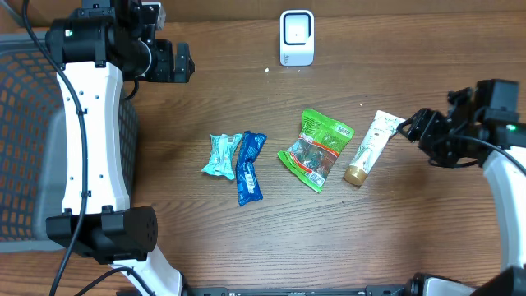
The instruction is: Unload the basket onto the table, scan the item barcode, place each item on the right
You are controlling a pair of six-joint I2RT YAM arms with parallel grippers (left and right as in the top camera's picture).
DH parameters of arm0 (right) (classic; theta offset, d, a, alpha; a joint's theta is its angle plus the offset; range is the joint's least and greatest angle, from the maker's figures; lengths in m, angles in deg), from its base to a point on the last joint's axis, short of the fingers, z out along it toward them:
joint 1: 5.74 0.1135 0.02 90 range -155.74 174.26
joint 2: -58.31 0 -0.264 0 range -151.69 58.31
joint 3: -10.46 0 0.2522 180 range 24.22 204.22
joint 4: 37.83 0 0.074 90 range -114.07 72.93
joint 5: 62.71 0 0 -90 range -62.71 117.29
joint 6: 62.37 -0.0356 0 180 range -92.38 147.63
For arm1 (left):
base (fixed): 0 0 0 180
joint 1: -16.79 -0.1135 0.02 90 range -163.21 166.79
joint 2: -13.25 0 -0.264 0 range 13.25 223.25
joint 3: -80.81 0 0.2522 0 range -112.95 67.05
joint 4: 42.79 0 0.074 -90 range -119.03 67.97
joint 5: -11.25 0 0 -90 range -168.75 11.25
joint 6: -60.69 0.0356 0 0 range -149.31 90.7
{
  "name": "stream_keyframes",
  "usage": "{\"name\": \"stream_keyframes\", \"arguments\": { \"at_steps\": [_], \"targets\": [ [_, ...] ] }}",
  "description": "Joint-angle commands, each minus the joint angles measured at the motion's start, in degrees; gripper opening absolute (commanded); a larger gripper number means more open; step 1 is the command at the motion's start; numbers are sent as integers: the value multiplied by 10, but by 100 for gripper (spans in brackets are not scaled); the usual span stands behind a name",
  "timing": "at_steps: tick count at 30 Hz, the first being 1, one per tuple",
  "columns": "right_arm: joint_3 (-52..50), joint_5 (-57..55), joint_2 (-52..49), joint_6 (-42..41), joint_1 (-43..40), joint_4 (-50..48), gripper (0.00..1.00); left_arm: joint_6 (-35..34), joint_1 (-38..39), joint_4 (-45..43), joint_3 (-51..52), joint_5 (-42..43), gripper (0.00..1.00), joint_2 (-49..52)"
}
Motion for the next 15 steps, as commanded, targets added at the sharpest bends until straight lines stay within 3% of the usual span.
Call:
{"name": "stream_keyframes", "arguments": {
  "at_steps": [1,3,6,15],
  "targets": [
    [-37,33,-7,-7,23,-48,43,-2,-2,-2,2,10,100,3],
    [-55,50,-16,-3,43,-80,25,-2,-2,-2,2,10,100,3],
    [-71,71,-31,21,63,-116,11,-2,-2,-2,2,10,100,3],
    [-112,128,-105,45,70,-216,6,-2,-2,-2,2,10,100,3]
  ]
}}
